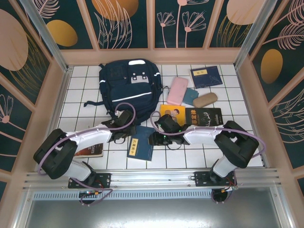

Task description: Pack the student bag

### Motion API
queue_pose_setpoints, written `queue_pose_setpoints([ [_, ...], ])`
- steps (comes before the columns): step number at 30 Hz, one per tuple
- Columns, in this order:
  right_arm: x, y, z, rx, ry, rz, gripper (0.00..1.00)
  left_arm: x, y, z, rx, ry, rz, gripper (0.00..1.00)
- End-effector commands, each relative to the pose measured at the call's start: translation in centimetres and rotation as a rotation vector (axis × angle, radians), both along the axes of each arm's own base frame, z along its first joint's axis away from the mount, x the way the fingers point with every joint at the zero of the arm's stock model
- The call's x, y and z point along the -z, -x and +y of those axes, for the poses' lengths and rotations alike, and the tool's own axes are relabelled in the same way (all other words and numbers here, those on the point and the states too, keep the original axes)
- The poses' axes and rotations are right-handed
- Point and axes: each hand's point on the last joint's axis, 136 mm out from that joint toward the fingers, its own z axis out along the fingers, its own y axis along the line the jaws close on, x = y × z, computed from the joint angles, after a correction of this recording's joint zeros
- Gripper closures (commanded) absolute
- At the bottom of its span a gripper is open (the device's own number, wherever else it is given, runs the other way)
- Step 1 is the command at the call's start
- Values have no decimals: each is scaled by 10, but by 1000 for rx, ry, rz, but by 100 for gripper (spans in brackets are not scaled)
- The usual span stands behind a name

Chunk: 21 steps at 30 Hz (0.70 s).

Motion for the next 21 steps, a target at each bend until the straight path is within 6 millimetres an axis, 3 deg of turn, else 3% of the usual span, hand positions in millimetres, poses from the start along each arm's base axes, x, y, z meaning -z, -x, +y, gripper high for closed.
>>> queue_pose_setpoints([
  [1, -1, -19, 0, 62, 5, -41, 54, 2, 20, 2, 59, 34, 24, 67],
  [3, 3, -18, -3, 89, 12, -25, 49, 11, 34, -2, 86, 95, 57, 58],
  [6, 7, -15, -6, 125, 3, 4, 44, 26, 51, -3, 98, 144, 109, 57],
  [11, 14, -9, -7, 158, -18, 52, 42, 36, 67, -9, 131, 213, 155, 69],
  [16, 18, 0, 7, 139, -82, 106, 42, 49, 78, -6, 133, 217, 195, 77],
  [18, 14, 1, 15, 126, -138, 121, 44, 52, 79, -5, 124, 214, 204, 81],
  [21, -8, -2, 26, 109, -255, 108, 45, 54, 79, -8, 118, 237, 209, 86],
])
